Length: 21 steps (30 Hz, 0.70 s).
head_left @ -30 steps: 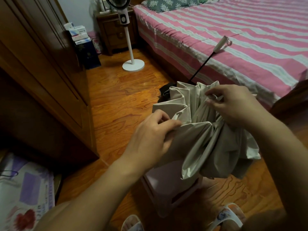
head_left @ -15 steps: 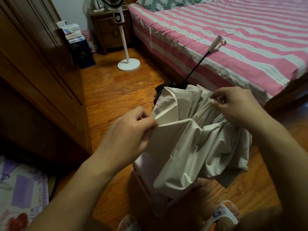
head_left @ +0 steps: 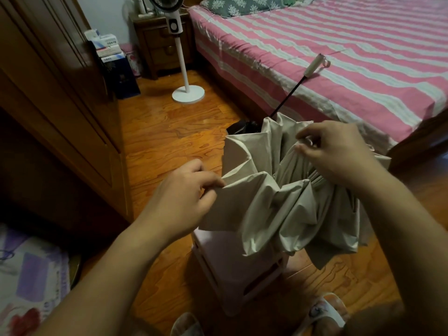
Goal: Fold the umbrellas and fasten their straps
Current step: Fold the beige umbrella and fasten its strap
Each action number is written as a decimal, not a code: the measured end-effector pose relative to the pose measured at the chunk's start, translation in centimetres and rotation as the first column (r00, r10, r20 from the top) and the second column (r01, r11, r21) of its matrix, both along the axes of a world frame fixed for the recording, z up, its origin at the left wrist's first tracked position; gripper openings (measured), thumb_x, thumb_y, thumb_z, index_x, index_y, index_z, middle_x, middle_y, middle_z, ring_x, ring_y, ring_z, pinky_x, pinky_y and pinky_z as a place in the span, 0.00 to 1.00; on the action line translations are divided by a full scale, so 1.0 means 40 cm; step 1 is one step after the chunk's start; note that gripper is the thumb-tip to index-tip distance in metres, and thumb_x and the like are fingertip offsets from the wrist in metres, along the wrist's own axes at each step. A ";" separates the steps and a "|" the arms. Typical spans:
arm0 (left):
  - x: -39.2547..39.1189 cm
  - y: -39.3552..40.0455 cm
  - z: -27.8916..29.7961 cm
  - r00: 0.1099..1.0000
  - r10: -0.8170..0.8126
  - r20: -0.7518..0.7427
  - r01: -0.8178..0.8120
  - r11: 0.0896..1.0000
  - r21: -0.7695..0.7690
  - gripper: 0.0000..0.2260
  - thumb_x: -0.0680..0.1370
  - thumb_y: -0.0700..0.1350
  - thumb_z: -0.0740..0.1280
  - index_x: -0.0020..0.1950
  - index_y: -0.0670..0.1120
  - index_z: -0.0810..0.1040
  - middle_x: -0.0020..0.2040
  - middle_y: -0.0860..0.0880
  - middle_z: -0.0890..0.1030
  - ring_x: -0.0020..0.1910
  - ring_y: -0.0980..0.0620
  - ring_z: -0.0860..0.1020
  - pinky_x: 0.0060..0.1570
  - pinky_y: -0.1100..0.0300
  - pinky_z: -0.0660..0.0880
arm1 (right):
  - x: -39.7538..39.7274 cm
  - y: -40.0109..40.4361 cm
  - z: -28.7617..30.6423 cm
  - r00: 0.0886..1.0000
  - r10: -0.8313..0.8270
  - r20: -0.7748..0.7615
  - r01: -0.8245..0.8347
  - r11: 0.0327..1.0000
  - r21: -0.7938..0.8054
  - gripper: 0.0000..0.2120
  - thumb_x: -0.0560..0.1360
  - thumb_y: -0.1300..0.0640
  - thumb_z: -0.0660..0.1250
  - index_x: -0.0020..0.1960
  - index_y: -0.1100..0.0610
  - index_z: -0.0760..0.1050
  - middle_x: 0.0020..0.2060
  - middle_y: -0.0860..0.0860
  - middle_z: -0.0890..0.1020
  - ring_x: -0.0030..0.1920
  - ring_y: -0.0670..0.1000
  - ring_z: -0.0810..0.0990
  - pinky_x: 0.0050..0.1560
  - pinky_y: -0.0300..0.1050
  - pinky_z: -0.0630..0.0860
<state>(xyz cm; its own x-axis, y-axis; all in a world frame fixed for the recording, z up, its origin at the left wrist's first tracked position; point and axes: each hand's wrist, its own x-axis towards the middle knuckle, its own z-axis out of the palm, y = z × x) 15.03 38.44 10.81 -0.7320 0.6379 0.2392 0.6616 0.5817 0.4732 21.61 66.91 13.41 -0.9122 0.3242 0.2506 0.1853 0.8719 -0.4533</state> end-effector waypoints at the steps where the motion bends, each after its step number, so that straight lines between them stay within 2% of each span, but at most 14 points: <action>1: -0.003 -0.001 -0.003 1.000 0.013 0.004 -0.013 1.000 0.026 0.10 0.79 0.43 0.67 0.53 0.55 0.85 0.47 0.59 0.74 0.47 0.59 0.75 0.43 0.57 0.76 | -0.003 -0.002 -0.004 1.000 0.002 0.001 -0.002 1.000 0.007 0.09 0.78 0.53 0.72 0.56 0.54 0.84 0.48 0.52 0.84 0.50 0.54 0.82 0.56 0.57 0.79; 4: -0.009 -0.006 -0.012 0.999 0.021 0.035 -0.023 0.998 0.053 0.06 0.78 0.49 0.68 0.52 0.55 0.84 0.50 0.60 0.74 0.51 0.59 0.75 0.47 0.58 0.76 | -0.011 -0.002 -0.008 1.000 0.001 0.008 -0.001 1.000 0.016 0.11 0.78 0.52 0.72 0.58 0.54 0.84 0.51 0.53 0.85 0.51 0.55 0.82 0.57 0.58 0.79; 7: -0.013 -0.014 -0.024 1.000 0.017 0.013 -0.016 0.999 -0.033 0.05 0.77 0.53 0.70 0.52 0.56 0.82 0.50 0.60 0.76 0.52 0.59 0.74 0.50 0.56 0.76 | -0.017 0.003 -0.012 1.000 -0.002 0.018 0.002 1.000 0.022 0.12 0.78 0.50 0.72 0.59 0.53 0.83 0.52 0.53 0.85 0.52 0.54 0.82 0.57 0.55 0.79; 11: -0.012 -0.014 -0.020 0.998 0.066 0.013 -0.066 0.998 0.007 0.02 0.78 0.47 0.72 0.48 0.54 0.82 0.44 0.61 0.79 0.47 0.62 0.76 0.44 0.66 0.72 | -0.021 0.016 -0.018 0.999 -0.042 0.017 0.042 0.999 -0.001 0.13 0.78 0.50 0.72 0.61 0.52 0.83 0.52 0.53 0.85 0.52 0.54 0.82 0.57 0.54 0.79; 14: -0.007 -0.013 -0.016 0.998 0.053 0.026 -0.054 0.998 0.045 0.02 0.79 0.45 0.70 0.50 0.53 0.80 0.45 0.60 0.80 0.47 0.62 0.77 0.44 0.63 0.77 | -0.020 0.021 -0.018 0.998 -0.051 0.025 0.051 0.999 -0.009 0.13 0.78 0.50 0.72 0.62 0.52 0.82 0.54 0.54 0.85 0.53 0.54 0.82 0.58 0.54 0.79; 17: -0.003 -0.012 -0.015 0.999 0.037 0.007 -0.037 0.994 0.098 0.08 0.79 0.44 0.71 0.55 0.54 0.77 0.46 0.61 0.78 0.48 0.63 0.78 0.44 0.66 0.77 | -0.020 0.022 -0.019 0.998 -0.051 0.024 0.051 0.999 -0.009 0.14 0.78 0.49 0.72 0.62 0.52 0.82 0.54 0.54 0.84 0.53 0.55 0.82 0.57 0.53 0.78; 21: -0.006 -0.004 -0.015 0.990 -0.042 -0.132 0.058 0.991 0.124 0.09 0.78 0.37 0.71 0.54 0.50 0.80 0.48 0.57 0.77 0.49 0.60 0.76 0.47 0.65 0.75 | -0.020 0.022 -0.021 0.999 -0.047 0.020 0.047 0.999 -0.003 0.13 0.78 0.49 0.72 0.61 0.52 0.82 0.54 0.53 0.84 0.54 0.55 0.81 0.55 0.50 0.77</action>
